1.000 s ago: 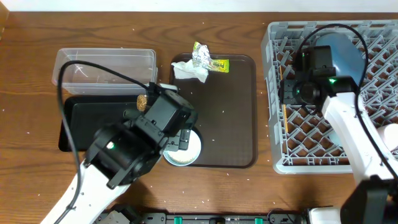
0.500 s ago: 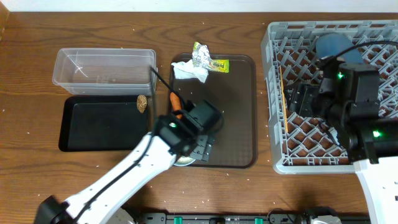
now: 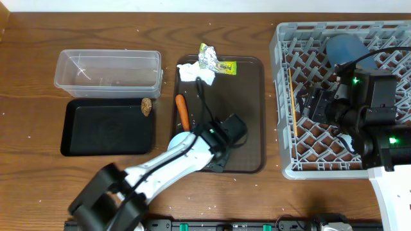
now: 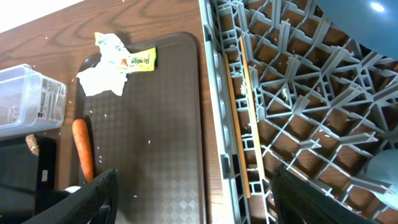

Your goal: Sort waste into correct bins and load items into the dishwasher rack

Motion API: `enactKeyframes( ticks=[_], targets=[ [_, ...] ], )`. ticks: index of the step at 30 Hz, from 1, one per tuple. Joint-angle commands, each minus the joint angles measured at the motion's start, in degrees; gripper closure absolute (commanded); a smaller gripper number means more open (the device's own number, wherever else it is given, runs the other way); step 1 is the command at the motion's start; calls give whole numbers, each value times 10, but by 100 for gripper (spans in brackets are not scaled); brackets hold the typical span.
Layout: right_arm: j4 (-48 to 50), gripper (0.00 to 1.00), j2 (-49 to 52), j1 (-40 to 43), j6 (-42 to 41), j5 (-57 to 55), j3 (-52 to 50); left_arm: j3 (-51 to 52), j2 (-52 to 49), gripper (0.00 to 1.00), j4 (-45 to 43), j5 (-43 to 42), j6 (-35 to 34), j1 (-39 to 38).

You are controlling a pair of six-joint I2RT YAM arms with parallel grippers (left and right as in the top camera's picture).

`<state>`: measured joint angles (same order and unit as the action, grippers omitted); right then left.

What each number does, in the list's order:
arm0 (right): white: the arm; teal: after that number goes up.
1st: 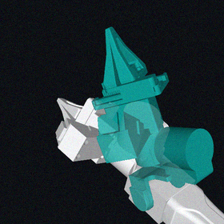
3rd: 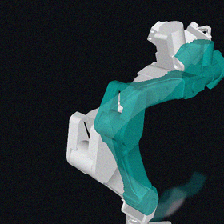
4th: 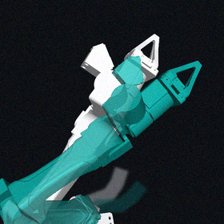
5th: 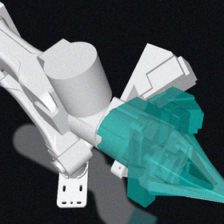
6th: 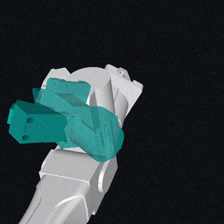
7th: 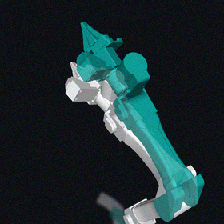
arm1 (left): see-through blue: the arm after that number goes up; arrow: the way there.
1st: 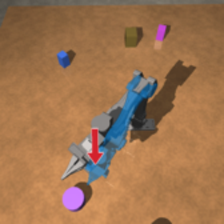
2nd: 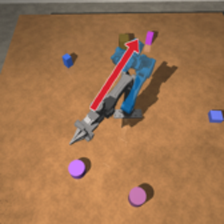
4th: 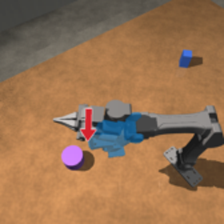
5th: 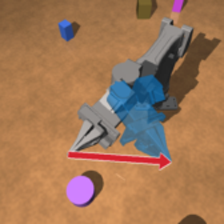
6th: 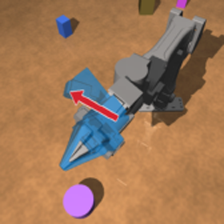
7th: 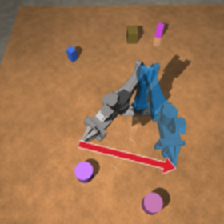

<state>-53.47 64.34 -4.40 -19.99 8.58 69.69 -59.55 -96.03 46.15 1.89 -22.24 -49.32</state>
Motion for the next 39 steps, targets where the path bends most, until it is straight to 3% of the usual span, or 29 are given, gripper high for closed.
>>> enactKeyframes(
  ticks=[1, 4, 7, 15, 23, 26, 31, 39],
  targets=[
    [-7, 28, -2, 5, -7, 2, 5, 0, -34, 63, -2, 18, 16, -2],
    [-9, 28, -2, 5, -7, 2, 5, 0, -47, 75, -12, 18, 17, -2],
    [-10, 28, -2, 5, -8, 2, 5, 0, -48, 94, -31, 20, 38, -2],
    [-17, 28, -2, 5, -8, 2, 5, -16, -17, 94, -5, 22, 50, 0],
    [-17, 28, -2, 5, -7, 2, 5, -30, 166, 94, 14, 22, 32, 50],
    [-18, 28, -2, 5, -8, 3, 5, -30, 233, 94, 21, 15, 18, 106],
    [-21, 28, -2, 5, -7, 2, 5, -19, 310, 94, 24, -88, 32, 269],
    [-21, 28, -2, 5, -7, 2, 5, 5, 308, 93, 13, -440, 190, 573]
  ],
)
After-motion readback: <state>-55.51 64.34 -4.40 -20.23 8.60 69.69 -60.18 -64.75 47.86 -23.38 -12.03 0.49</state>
